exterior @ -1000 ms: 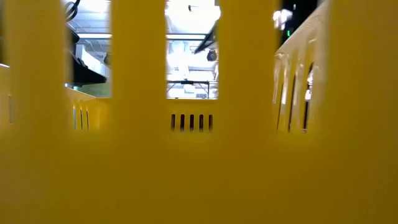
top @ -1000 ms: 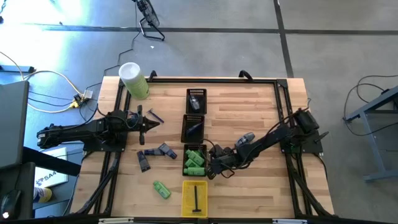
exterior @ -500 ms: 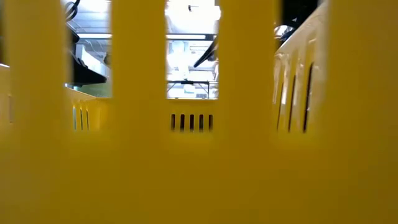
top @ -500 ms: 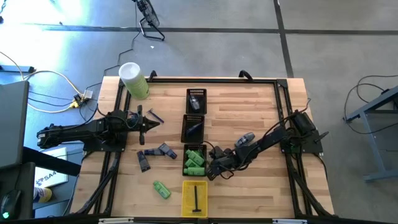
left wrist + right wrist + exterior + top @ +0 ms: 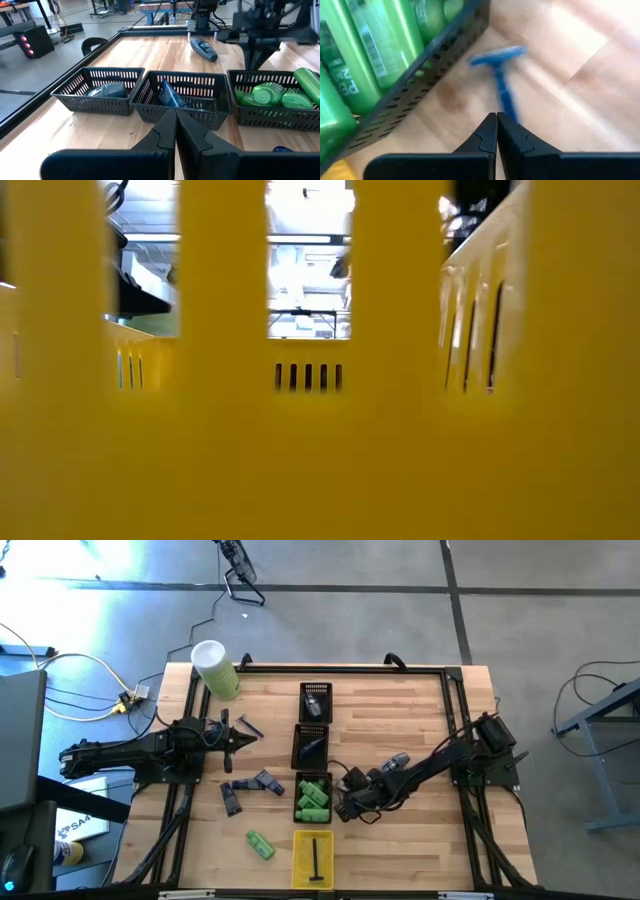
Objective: Pick & Place Travel size toiletries
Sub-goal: Put the blue razor into the yellow bin
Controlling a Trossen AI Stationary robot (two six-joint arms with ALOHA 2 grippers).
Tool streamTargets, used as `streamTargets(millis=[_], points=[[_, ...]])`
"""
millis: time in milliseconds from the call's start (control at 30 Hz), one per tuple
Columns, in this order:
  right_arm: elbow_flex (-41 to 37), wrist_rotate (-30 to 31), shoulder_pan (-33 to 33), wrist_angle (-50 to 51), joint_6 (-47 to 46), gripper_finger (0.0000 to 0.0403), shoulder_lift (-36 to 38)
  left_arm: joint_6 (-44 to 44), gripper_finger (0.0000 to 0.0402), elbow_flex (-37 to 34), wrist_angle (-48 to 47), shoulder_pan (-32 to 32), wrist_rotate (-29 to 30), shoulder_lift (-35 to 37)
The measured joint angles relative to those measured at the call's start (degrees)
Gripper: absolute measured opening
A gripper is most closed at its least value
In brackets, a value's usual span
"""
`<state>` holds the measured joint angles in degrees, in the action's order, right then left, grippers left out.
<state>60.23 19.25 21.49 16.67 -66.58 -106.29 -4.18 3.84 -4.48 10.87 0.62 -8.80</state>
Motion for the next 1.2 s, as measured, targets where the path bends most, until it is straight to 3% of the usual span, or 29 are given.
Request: streamTargets(millis=[300,533,633,767,1033,1200], points=[[0.14,0.45,-0.95,3.43,10.03,0.0002,8.91,-0.01,0.0006,0.0,0.01,0.0,-0.02,0.0],[0.17,-7.34,-2.5,9.88,23.73,0.0002,13.17,0.01,0.0006,-0.01,0.08,-0.01,-0.02,-0.01],[0.21,-9.49,-3.36,10.11,24.83,0.0009,12.99,-0.01,0.0006,0.0,0.04,0.0,-0.04,-0.02],[0.09,-12.1,-4.64,11.69,24.75,0.005,12.8,0.01,0.0006,0.0,0.04,-0.01,-0.02,-0.02],[0.15,-11.46,-5.02,12.9,29.7,0.019,11.93,-0.01,0.0006,0.0,0.05,0.0,-0.01,0.0],[0.13,-10.69,-5.05,11.72,32.12,0.0214,9.61,0.01,0.0006,0.0,0.04,-0.02,-0.02,-0.02]])
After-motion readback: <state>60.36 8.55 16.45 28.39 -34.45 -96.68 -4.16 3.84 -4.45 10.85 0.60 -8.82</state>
